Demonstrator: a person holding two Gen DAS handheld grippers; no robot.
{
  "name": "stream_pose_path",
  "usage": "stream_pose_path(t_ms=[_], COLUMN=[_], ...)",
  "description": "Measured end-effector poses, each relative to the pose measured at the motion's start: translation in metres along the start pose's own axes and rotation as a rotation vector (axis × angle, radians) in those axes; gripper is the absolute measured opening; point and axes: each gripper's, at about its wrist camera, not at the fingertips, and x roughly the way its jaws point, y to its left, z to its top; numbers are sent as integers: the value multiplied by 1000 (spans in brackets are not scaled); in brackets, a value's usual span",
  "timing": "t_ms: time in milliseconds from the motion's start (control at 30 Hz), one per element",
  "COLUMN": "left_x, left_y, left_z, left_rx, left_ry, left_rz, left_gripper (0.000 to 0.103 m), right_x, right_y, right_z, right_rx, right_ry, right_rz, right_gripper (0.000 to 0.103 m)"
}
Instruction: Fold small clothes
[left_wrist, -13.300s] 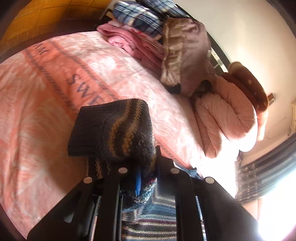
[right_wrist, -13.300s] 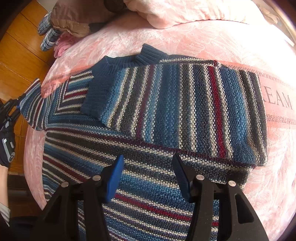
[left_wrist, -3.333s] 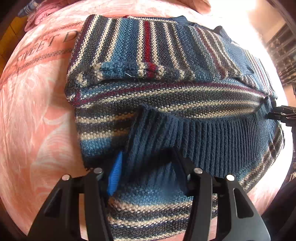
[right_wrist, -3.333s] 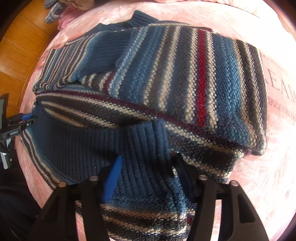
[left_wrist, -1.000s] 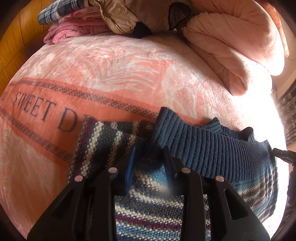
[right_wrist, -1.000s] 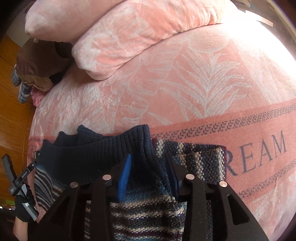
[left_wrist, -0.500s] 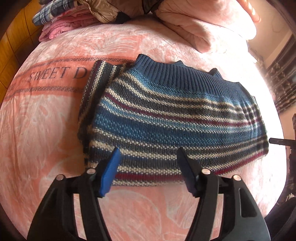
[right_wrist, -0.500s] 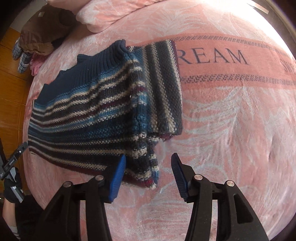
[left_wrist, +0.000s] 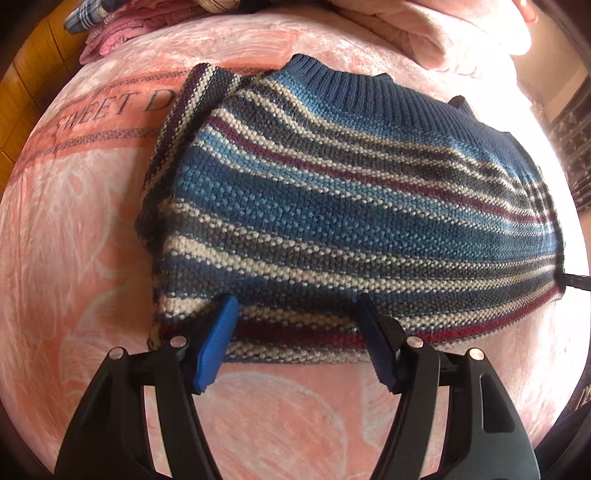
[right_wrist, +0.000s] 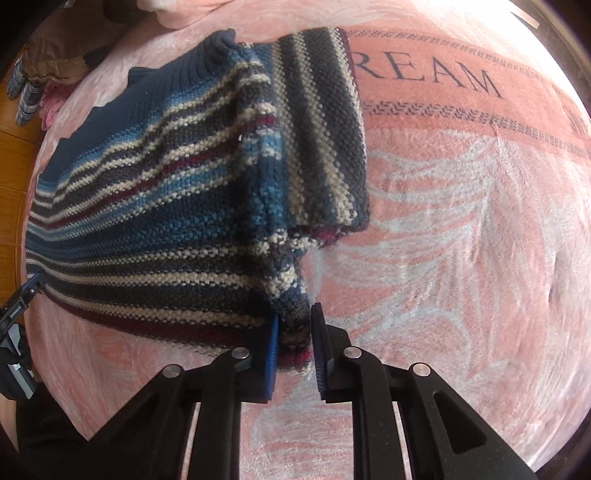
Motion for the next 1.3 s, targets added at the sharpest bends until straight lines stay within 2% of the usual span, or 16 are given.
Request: stream_pose_path(t_ms=[100,200,300,333,400,467,567,633,767,867,1000,1067,1200,1300], left_x=[2,-5,-21,-25,-28,-29,-27,-23,-13,-1,10,14,16,9], left_y=[0,-3,-15,-19,-30,-40,-54,-55,-43,-33,-30,-29,-28,-32], left_z=[0,3,11,15,24,30,37,41,53,59,63,64,64,66], left_rx=[-1,-17,-20,-22,-34,-27,10,16,-93,-177,-168,-156,-148,-133], left_ry=[-1,-24,-87,-101,-117,-128,-138,-140,-164,-165,-154,-145,-130,-139], left_rz=[2,-14,-59,-70,-89,-99,-78,-67,-94,-122,-121,-127,-137,-169], left_gripper=[66,65,66,67,67,68,70,70,70,70,70,70,70,70], right_x=[0,-9,-26,-31,-36,-34,-28,-21,-8,-7,1,2,-3,-8], right_y=[0,-5,-15,-19,-26,-30,-36,-40,-53,-59,-54,-53,-48,-31], right_z=[2,9,19,23,32,41,55,62,63,62,62,62,61,66], right_rx=[5,46,99,118,142,151,160,199,237,209,180,182,165,124], right_ry=[9,-4,-67,-90,-124,-125,-129,-128,-116,-98,-97,-115,-136,-149], right_rz=[5,59,109,136,191,202,220,265,307,298,285,285,311,286], right_gripper=[18,34,62,67,68,71,71,72,72,73,72,67,35,31])
